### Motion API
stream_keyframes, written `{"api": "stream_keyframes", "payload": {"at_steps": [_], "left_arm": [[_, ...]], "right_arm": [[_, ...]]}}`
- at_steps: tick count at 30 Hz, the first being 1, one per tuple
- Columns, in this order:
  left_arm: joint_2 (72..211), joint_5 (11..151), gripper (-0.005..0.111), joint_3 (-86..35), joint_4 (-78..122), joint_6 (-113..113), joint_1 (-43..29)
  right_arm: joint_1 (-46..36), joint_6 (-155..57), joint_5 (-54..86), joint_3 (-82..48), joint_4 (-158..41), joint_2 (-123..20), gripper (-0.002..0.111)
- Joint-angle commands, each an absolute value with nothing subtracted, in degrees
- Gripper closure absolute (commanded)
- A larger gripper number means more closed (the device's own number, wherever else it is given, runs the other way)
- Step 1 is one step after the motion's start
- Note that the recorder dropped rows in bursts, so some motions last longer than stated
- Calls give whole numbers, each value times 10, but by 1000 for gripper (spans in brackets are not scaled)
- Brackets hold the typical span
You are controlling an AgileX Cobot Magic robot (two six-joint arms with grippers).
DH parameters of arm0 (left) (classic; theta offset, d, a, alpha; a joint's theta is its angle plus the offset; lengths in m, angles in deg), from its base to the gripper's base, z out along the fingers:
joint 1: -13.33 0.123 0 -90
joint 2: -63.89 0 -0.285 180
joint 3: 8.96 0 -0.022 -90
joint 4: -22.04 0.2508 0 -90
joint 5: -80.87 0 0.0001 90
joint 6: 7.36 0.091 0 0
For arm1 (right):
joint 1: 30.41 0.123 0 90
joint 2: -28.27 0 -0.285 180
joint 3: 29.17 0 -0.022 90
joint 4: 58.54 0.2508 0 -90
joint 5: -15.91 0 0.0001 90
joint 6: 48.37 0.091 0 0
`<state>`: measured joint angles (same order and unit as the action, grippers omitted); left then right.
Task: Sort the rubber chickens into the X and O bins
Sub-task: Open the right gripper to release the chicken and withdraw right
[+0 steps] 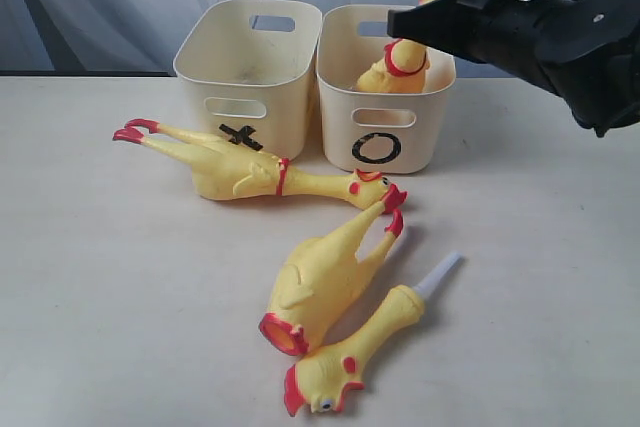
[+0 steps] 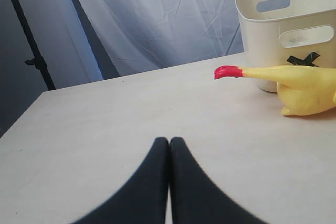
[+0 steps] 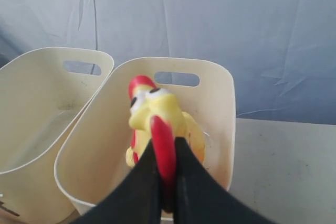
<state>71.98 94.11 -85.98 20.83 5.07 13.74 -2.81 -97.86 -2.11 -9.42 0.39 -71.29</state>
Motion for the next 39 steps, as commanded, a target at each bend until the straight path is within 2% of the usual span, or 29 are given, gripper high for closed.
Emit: {"api": "stream_keyframes", "payload": {"at_steps": [1,7,10,14,17,34,39], "left_arm": [[717,938,107,-862,208,48,132],[717,938,107,-862,208,48,132],[717,938,107,-862,208,48,132],[717,938,107,-862,208,48,132],[717,938,107,-862,208,48,132],[717,938,107,-862,208,48,132],[717,938,107,-862,208,48,132]], "right_arm": [[-30,-997,-9,-100,-4,-714,109],[-30,-1014,-5,-100,1,-714,108],[-30,-1029,-5,-100,18,-714,97],[-30,-1029,-5,-100,19,-714,76],[-30,-1029,-7,-100,19,-714,68],[-30,-1029,-9,-100,19,-699,65],[-30,-1029,-3,-100,19,-659,48]]}}
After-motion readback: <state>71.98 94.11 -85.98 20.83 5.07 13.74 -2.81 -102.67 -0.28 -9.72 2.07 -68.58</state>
